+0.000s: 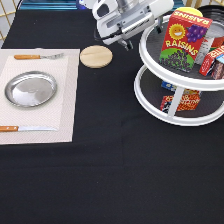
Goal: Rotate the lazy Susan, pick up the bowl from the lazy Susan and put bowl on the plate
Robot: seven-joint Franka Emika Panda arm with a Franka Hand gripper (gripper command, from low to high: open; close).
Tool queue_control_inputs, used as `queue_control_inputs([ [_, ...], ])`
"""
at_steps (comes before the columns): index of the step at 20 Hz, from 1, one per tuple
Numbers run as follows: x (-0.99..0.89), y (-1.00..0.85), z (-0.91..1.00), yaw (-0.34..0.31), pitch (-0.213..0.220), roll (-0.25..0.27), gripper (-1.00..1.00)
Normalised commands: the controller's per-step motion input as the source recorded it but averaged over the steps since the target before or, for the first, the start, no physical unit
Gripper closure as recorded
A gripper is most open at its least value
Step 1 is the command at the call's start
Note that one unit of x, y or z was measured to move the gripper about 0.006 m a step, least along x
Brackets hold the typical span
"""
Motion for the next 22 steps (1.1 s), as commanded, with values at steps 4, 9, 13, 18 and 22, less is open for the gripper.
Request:
queue_control_inputs([
  [4,-0.09,0.11,0.02,0.002,0.099,-0.010,-1.00],
  [9,0.00,0.01,-0.22,0.004,0.098,0.000,-1.00],
  [13,0.41,0.09,-0.04,0.000,0.059,-0.017,-1.00],
  [18,0.71,0.05,0.00,0.000,0.028,-0.053,-1.00],
  [22,0.91,0.00,0.00,0.000,0.055,-0.073,-1.00],
])
